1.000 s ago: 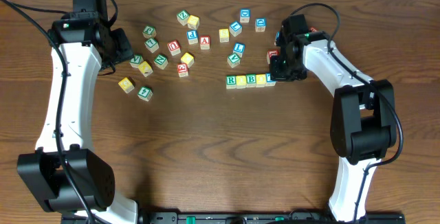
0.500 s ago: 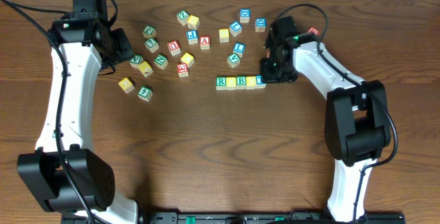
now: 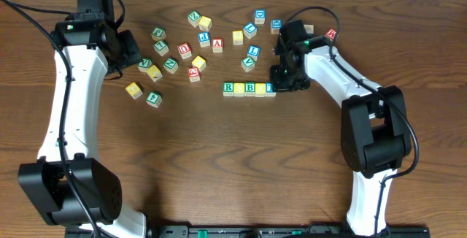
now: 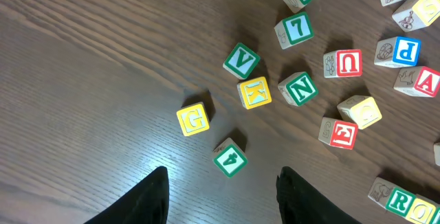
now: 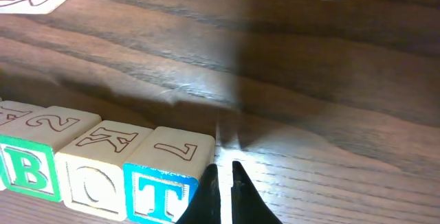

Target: Spell out ROBOT

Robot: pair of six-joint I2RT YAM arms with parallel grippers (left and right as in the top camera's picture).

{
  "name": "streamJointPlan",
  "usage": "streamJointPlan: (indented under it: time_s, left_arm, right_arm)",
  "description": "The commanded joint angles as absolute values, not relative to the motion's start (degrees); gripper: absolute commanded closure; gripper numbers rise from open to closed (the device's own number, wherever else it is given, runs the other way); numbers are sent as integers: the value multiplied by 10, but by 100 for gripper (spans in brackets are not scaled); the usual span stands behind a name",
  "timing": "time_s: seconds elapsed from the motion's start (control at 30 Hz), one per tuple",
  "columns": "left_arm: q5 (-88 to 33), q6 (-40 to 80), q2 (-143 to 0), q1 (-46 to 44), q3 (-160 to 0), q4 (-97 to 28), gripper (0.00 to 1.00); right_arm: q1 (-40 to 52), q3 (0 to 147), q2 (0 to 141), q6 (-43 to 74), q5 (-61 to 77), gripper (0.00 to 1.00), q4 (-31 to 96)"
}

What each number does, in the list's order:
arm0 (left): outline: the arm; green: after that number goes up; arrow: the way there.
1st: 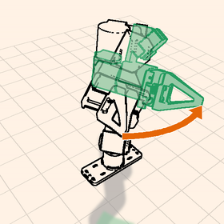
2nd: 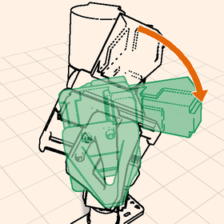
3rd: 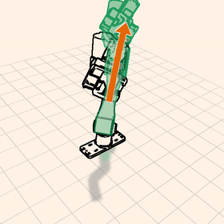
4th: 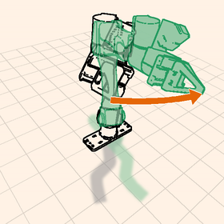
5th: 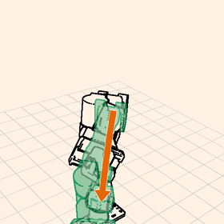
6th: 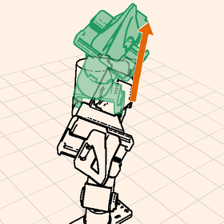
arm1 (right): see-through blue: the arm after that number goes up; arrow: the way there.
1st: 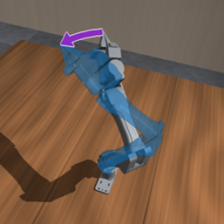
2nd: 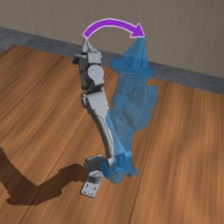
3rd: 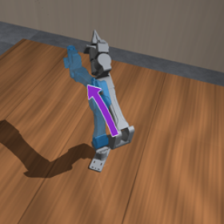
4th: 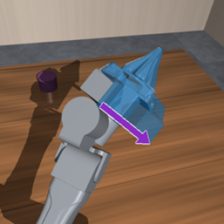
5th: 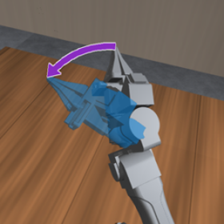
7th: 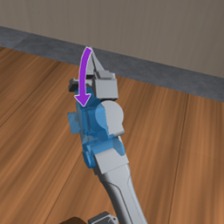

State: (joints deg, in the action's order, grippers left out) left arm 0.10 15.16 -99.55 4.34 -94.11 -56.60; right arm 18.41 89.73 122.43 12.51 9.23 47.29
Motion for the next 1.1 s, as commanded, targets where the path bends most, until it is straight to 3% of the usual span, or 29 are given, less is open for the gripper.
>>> streamJointPlan:
  time_s: [0.0,1.07]
  left_arm:
    - [0,150,-1000,43,-941,-567,50]
    - [0,151,-1000,43,-941,-567,50]
  right_arm:
    - [194,892,1230,122,96,97,472]
    - [200,892,1230,134,111,94,445]
